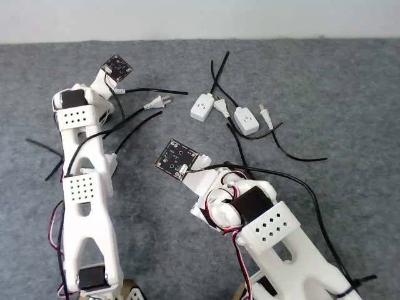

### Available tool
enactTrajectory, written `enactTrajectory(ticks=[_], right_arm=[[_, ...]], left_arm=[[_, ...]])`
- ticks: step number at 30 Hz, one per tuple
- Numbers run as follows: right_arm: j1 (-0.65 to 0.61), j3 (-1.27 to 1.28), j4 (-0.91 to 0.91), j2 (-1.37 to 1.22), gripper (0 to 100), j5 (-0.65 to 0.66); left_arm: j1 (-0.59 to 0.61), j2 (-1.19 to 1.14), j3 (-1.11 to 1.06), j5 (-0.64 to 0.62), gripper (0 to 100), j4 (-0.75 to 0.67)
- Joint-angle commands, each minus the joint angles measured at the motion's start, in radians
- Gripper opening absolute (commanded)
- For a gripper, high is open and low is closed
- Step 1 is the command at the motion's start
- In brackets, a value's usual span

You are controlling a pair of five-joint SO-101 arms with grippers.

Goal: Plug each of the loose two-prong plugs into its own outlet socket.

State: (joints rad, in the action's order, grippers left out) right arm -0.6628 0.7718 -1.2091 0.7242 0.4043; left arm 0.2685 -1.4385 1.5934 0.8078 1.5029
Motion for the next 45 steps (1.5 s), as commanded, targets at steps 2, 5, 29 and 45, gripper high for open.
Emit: enactTrajectory(ticks=[2, 5, 29, 45], right_arm=[[-0.01, -0.011, 0.016, 0.027, 33.9, 0.012], [-0.01, -0.011, 0.016, 0.027, 33.9, 0.012], [-0.008, -0.011, 0.021, 0.027, 33.9, 0.012], [0.041, 0.014, 0.079, 0.027, 33.9, 0.012]], left_arm=[[-0.035, 0.087, 0.073, -0.041, 10, 0.189], [-0.035, 0.095, 0.091, -0.049, 10, 0.195], [-0.213, 0.282, 0.064, -0.241, 10, 0.256], [-0.244, 0.454, 0.061, -0.396, 10, 0.261]])
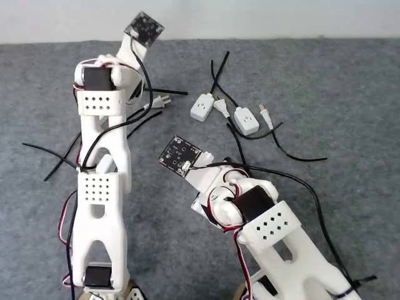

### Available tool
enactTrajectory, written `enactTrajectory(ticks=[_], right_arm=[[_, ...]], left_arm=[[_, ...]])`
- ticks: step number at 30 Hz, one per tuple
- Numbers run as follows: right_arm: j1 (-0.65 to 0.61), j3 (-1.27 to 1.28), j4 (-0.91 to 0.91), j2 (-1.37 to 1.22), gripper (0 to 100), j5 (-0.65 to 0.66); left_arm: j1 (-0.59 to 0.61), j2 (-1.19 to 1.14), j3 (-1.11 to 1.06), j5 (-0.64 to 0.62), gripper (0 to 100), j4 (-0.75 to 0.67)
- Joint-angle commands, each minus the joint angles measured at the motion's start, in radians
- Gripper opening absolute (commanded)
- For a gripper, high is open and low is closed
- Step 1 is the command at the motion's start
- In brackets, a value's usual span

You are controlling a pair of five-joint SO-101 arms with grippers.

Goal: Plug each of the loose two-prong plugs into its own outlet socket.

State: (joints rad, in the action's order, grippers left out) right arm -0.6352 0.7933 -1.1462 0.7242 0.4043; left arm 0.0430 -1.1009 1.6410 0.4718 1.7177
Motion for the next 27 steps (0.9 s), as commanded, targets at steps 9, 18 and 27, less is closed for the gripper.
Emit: enactTrajectory(ticks=[9, 18, 27], right_arm=[[0.015, -0.009, 0.016, 0.027, 33.9, 0.012], [0.015, -0.009, 0.015, 0.027, 33.9, 0.012], [0.013, -0.011, 0.008, 0.027, 33.9, 0.006]], left_arm=[[-0.02, 0.347, -0.028, -0.17, 10, 0.046], [-0.041, 0.827, -0.572, -0.201, 10, 0.04], [-0.037, 1.244, -1.115, -0.187, 10, -0.025]])
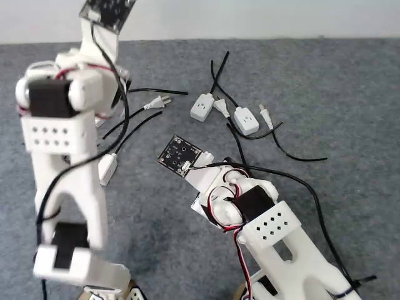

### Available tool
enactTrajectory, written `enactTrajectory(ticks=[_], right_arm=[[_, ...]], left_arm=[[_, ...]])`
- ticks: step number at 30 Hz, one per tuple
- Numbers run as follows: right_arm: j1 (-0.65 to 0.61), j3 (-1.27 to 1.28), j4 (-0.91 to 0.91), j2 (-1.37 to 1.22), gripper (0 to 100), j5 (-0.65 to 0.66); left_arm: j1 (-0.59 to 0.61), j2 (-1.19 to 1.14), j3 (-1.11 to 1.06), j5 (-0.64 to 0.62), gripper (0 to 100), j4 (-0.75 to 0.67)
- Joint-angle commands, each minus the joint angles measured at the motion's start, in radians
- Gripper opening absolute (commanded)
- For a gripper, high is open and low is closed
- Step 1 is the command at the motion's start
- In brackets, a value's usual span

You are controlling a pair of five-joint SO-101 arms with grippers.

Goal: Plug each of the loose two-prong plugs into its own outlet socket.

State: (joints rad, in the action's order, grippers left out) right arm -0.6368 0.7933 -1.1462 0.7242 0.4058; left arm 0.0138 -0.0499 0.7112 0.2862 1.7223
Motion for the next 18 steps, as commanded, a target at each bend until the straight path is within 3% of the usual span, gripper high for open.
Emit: enactTrajectory(ticks=[1, 5, 12, 18], right_arm=[[0.015, -0.011, 0.008, 0.027, 33.9, 0.005], [0.015, -0.011, 0.008, 0.027, 33.9, 0.005], [0.018, -0.012, 0.008, 0.027, 33.9, 0.005], [0.162, -0.058, -0.036, 0.028, 33.9, -0.032]], left_arm=[[-0.021, 0.232, -0.248, 0.017, 10, -0.043], [-0.06, 0.391, -0.518, 0.055, 10, -0.095], [-0.066, 0.68, -1.041, 0.104, 10, -0.361], [-0.112, 0.815, -1.337, 0.161, 10, -0.516]])
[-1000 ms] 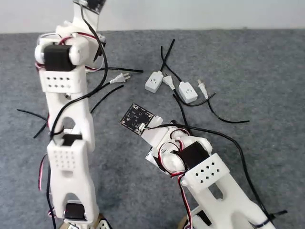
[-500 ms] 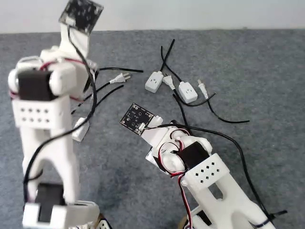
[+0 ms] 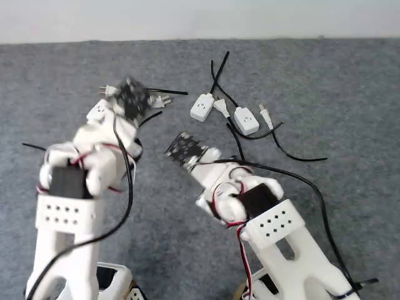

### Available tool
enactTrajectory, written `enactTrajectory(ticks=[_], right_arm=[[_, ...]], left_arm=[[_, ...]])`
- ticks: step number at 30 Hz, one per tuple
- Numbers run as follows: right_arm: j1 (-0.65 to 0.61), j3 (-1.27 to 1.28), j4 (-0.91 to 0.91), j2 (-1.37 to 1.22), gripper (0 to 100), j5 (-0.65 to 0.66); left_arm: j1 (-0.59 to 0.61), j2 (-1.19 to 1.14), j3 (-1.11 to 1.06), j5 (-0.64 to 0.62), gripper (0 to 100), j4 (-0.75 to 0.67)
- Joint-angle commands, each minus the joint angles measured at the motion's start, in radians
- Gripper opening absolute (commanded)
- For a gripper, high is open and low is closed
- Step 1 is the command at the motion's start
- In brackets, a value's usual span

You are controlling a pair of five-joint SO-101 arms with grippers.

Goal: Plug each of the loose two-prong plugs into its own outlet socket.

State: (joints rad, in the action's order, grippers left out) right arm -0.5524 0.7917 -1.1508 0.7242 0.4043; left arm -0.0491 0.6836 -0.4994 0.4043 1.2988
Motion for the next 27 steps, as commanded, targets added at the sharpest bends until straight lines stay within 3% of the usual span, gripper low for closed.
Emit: enactTrajectory(ticks=[1, 8, 13, 18, 23, 27], right_arm=[[0.097, -0.068, -0.047, 0.028, 33.9, -0.049], [0.101, -0.072, -0.124, 0.028, 33.9, -0.103], [0.111, -0.077, -0.162, 0.045, 33.9, -0.103], [0.275, -0.098, -0.163, 0.22, 33.9, -0.083], [0.292, 0.029, -0.208, 0.309, 33.9, -0.025], [0.384, 0.14, -0.151, 0.311, 33.9, 0.055]], left_arm=[[-0.066, 0.089, -0.151, 0.057, 10, -0.1], [-0.198, 0.094, -0.182, 0.074, 21, -0.123], [-0.227, 0.091, -0.206, 0.19, 22, -0.172], [-0.229, 0.091, -0.272, 0.209, 22, -0.219], [-0.224, 0.092, -0.358, 0.209, 22, -0.299], [-0.224, 0.098, -0.43, 0.209, 22, -0.348]])
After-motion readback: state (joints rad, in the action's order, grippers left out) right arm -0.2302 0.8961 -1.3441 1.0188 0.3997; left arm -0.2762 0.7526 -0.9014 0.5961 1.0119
